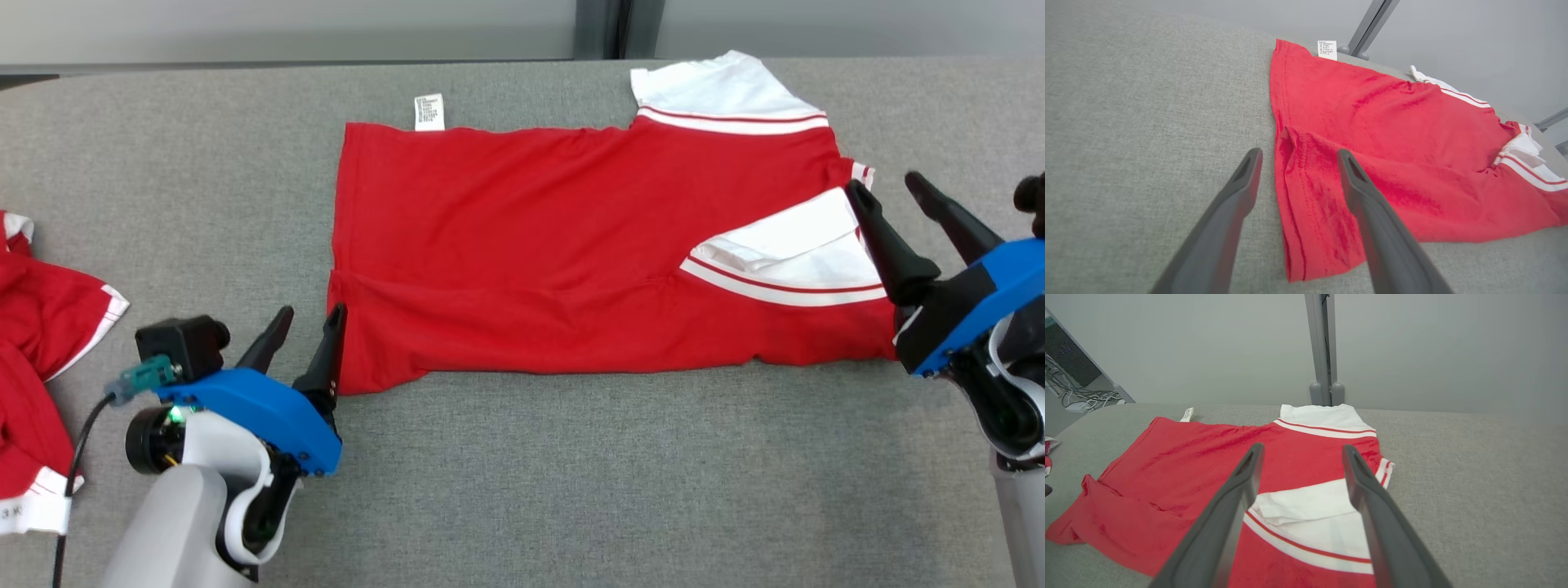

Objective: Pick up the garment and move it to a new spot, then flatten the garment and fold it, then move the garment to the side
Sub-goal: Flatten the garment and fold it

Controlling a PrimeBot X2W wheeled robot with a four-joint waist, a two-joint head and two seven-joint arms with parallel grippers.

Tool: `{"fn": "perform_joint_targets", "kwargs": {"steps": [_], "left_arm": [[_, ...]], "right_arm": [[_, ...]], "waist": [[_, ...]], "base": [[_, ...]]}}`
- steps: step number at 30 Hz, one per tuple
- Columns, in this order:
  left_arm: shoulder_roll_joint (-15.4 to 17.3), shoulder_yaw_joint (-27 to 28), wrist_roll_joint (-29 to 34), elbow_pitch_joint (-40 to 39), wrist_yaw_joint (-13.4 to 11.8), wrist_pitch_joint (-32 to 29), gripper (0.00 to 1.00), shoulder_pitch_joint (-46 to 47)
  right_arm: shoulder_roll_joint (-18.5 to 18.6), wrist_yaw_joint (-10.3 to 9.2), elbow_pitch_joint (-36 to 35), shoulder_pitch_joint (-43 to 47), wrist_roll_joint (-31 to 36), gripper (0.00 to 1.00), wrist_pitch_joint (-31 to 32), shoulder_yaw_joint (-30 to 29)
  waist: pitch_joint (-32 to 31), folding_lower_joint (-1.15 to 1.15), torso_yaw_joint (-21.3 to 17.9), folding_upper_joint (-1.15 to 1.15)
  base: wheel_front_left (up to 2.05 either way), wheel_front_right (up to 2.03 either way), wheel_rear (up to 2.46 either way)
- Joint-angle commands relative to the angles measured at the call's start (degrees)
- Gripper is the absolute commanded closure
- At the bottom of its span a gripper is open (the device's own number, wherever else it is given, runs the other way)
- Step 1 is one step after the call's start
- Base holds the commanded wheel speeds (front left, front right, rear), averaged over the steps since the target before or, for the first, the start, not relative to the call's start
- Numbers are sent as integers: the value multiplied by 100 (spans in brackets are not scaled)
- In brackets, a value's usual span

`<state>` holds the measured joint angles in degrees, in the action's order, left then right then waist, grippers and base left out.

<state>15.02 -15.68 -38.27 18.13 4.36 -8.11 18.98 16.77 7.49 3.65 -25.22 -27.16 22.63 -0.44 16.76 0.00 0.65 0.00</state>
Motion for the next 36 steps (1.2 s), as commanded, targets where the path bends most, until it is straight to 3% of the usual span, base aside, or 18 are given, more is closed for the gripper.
{"fn": "perform_joint_targets", "kwargs": {"steps": [1, 6, 11, 19, 27, 36], "left_arm": [[6, -24, 19, -10, -23, 49, 0, -86], [1, -151, 324, -64, -209, 321, 0, -356], [22, -382, 748, 89, -534, 393, 0, -459], [-95, -494, 1049, 588, -986, 457, 0, -286], [-222, -549, 1022, 1062, -1027, 536, 0, -148], [-398, -759, 958, 1622, -838, 364, 0, -47]], "right_arm": [[8, 1, 23, 130, 4, 0, 31, -48], [-165, 1, 31, 573, 262, 0, 423, -460], [-592, 1, -77, 1003, 757, 0, 662, -1036], [-1221, 1, 198, 1093, 1559, 0, 195, -1698], [-1379, 1, 931, 725, 1676, 0, -407, -1791], [-1385, 1, 1987, 379, 1643, 0, -615, -1637]], "waist": [[-43, 0, -14, 0], [-233, 0, 6, 0], [-325, 0, -33, 0], [-236, 0, -142, 0], [-46, 0, -174, 0], [40, 0, -116, 0]], "base": [[0, 0, 0], [0, 0, 0], [0, 0, 0], [0, 0, 0], [0, 0, 0], [0, 0, 0]]}}
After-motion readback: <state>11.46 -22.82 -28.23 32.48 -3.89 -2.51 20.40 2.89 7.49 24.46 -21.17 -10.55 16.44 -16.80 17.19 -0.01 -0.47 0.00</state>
